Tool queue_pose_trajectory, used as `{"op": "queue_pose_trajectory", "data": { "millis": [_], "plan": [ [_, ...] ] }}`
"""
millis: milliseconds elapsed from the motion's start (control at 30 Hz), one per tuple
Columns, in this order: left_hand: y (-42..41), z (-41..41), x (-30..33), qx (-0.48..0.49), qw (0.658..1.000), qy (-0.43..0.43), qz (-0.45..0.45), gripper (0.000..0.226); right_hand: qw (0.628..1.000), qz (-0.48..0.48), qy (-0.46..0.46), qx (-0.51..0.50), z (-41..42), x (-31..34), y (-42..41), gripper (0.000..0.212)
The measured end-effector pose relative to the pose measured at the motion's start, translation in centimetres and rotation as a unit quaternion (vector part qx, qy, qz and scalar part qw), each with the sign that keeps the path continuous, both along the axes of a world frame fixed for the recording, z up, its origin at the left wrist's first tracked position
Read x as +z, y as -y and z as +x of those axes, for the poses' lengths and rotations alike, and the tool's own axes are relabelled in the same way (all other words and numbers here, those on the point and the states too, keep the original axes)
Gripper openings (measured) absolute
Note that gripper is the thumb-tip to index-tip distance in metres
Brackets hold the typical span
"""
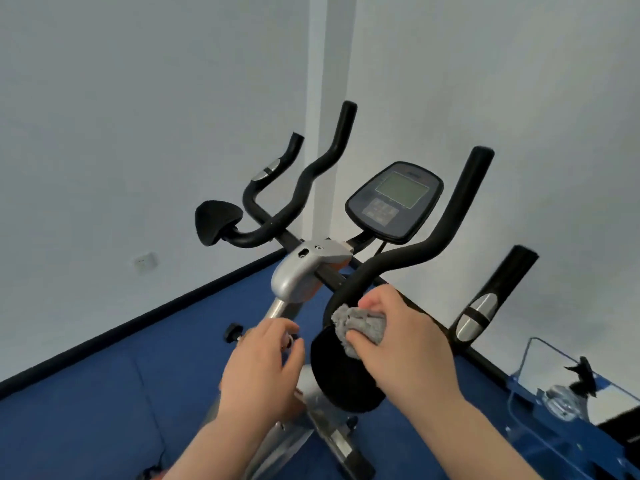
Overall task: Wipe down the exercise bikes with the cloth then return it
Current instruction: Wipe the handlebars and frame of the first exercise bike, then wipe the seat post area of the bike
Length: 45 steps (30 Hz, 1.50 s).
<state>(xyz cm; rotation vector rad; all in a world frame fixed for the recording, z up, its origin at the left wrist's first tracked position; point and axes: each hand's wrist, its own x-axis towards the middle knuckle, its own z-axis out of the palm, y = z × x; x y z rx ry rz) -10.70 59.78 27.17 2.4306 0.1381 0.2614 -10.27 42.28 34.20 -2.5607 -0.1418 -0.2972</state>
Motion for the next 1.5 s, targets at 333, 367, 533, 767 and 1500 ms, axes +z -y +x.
{"op": "queue_pose_trajectory", "data": {
  "millis": [333,367,533,767,1500],
  "plan": [
    [-2.1,-15.9,-1.8,0.226,0.974,-0.016,0.023,0.014,0.969,-0.011,-0.086,0.233,-8.7,-3.3,-1.3,0.034],
    [-2.3,-18.0,-2.0,0.247,0.968,-0.022,0.024,0.015,0.964,-0.015,-0.094,0.249,-9.6,-3.7,-1.7,0.034],
    [-4.5,-29.5,-2.2,0.360,0.931,-0.058,0.031,0.016,0.934,-0.011,-0.118,0.336,-15.5,-4.2,-6.0,0.030],
    [-10.2,-41.3,-1.5,0.477,0.878,-0.033,0.016,0.018,0.899,-0.018,-0.064,0.433,-24.4,-3.9,-14.1,0.026],
    [-31.5,-61.0,-1.8,0.469,0.881,-0.063,0.007,0.018,0.891,-0.019,-0.068,0.448,-44.1,-6.3,-37.9,0.022]
  ]
}}
